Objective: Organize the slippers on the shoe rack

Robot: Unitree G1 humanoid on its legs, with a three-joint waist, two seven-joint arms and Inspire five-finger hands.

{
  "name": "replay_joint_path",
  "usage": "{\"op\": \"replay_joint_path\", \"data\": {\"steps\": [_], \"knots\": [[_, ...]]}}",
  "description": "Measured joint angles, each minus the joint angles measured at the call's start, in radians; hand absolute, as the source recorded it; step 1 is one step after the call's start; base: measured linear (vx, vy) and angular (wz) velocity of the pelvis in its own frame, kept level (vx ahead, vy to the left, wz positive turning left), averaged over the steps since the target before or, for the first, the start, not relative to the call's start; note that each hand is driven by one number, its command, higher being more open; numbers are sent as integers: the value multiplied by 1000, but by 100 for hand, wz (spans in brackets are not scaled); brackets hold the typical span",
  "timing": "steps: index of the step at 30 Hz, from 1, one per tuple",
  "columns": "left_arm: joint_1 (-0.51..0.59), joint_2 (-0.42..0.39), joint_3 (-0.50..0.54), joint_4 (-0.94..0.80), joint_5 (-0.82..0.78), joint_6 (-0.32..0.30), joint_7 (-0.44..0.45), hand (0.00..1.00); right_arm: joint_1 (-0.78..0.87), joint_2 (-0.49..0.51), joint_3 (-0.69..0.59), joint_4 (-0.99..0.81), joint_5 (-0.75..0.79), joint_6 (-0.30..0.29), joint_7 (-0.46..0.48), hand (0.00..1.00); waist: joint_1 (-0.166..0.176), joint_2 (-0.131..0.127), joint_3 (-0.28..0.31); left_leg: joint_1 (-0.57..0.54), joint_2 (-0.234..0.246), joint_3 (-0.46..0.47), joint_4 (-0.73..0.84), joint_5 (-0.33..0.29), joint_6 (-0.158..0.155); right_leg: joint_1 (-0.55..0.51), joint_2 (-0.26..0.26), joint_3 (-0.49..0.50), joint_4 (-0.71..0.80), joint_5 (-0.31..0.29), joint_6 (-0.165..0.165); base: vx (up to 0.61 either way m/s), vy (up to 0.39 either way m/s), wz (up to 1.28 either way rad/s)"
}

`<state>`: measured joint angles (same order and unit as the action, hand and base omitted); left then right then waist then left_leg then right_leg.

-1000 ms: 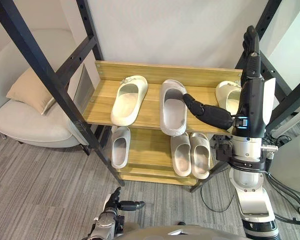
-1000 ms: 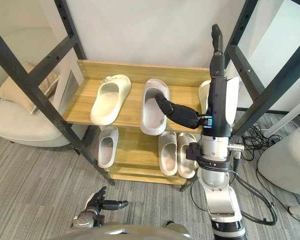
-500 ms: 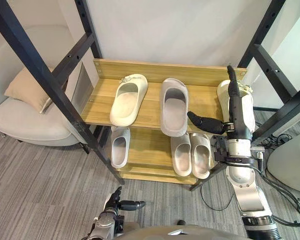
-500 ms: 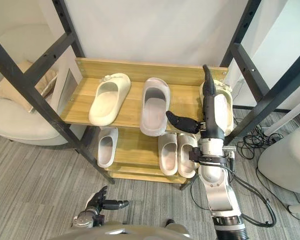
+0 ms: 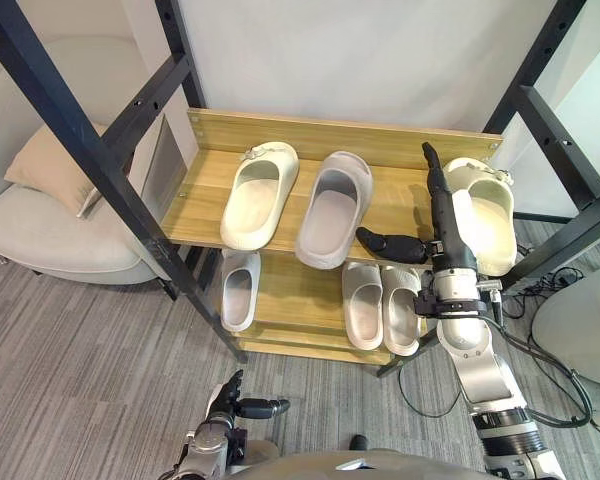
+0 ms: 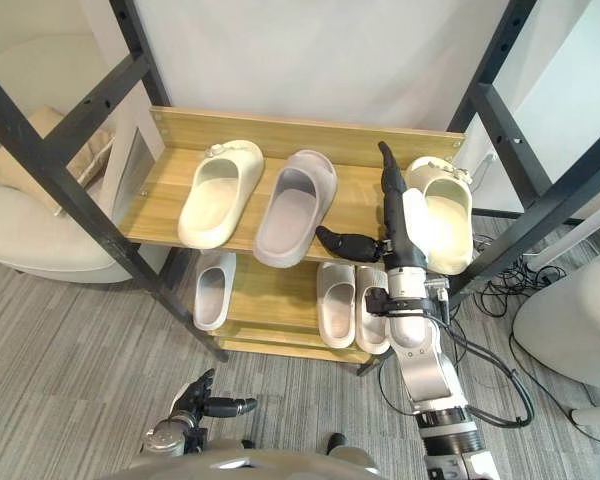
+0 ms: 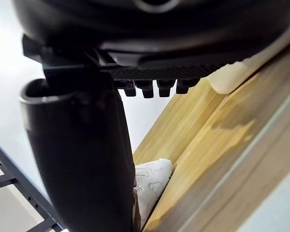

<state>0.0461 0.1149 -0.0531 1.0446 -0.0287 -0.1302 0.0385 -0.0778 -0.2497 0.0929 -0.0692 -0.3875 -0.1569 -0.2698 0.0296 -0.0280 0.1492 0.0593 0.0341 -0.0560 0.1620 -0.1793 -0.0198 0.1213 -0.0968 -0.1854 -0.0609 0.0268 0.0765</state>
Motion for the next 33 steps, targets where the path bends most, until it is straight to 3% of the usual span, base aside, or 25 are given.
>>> {"op": "replay_joint_path", "data": {"steps": [12,23,33], "knots": [[-12,5,4,-1,-1,1,-2,100,-16,-1,7,-8,-3,-1,4,100,11,-18,10,-11,-1,-21,-1,4,2,0,0,-17,-2,0,0,-6,0,4],[-11,0,9,-3,0,3,-1,100,-16,15,-2,-217,-5,-10,-2,100,11,-17,10,-5,-1,-33,0,5,2,3,-2,-22,13,-5,-5,-13,3,3],[-8,1,9,-5,0,3,1,100,-15,49,-26,-288,0,-32,-3,100,8,-17,10,-1,-1,-28,1,5,2,5,-2,-16,13,-5,-5,0,0,0]]}}
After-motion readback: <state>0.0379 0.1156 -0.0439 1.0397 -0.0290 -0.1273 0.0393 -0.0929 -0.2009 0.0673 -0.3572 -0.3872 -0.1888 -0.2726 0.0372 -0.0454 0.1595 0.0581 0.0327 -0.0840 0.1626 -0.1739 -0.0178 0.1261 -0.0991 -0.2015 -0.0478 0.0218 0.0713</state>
